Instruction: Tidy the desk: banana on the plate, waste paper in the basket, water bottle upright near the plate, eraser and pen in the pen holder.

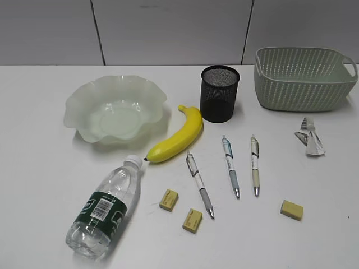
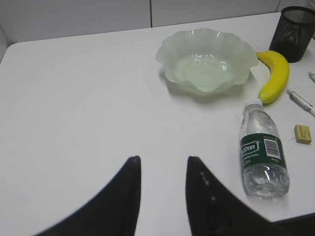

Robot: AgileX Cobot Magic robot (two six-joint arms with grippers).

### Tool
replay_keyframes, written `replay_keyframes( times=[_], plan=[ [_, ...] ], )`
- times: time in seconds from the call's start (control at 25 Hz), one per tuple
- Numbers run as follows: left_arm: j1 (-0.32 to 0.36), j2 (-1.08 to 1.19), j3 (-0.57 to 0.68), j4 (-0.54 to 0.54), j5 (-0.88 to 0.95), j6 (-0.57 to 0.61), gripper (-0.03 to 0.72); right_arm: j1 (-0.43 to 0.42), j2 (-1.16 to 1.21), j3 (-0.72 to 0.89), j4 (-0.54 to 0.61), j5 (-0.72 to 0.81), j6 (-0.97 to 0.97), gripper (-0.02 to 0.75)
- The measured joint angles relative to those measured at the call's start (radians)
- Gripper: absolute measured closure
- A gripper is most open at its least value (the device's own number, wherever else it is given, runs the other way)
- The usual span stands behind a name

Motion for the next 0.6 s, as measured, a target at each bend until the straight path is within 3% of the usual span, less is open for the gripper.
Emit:
replay_keyframes(
  times=[0.6],
  plan=[
    [0.0, 0.0, 0.0, 0.0, 0.0, 0.0, 0.452, 0.0, 0.0, 0.0, 0.0, 0.0, 0.0, 0.419]
  ],
)
